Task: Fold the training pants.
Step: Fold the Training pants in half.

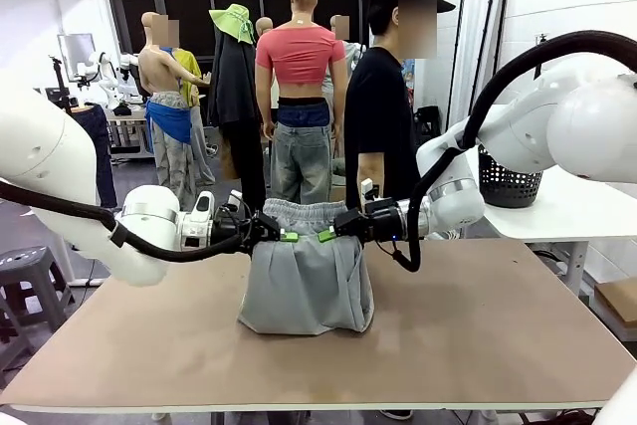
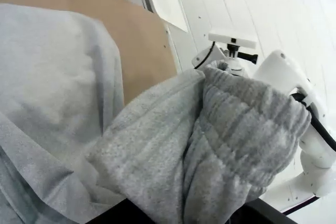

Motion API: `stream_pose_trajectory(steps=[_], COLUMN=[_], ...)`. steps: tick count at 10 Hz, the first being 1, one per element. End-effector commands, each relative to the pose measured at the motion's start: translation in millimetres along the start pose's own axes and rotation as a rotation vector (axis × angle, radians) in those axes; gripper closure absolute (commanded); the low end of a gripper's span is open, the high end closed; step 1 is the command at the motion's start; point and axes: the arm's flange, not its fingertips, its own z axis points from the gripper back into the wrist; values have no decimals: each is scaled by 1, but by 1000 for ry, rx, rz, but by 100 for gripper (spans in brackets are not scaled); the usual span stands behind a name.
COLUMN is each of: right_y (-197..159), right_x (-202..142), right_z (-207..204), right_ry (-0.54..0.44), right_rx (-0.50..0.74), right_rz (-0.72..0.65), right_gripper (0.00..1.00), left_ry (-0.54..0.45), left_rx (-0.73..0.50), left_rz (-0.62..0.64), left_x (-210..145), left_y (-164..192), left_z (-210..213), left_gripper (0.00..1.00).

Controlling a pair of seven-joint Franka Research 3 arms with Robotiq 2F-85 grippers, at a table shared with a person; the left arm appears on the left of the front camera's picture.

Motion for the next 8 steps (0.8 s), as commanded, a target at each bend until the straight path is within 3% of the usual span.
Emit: stream_pose_trajectory(steps=[1, 5, 7, 8], right_y=[1, 1, -26, -34], right_x=[0, 0, -8, -10], right_z=[2, -2, 3, 3], right_ry=[0, 5, -42, -48], right_rx=[10, 5, 23, 30], right_rz=[3, 2, -154, -185], right_gripper=[100, 100, 100, 100], left_ry=[7, 9, -39, -34], left_rx=[-19, -4, 49, 34], left_rz=[-3, -2, 192, 220], left_x=[-1, -2, -6, -5], left_y=[-4, -2, 20, 29], left_z=[-2, -4, 15, 16], left_gripper=[100, 100, 100, 100])
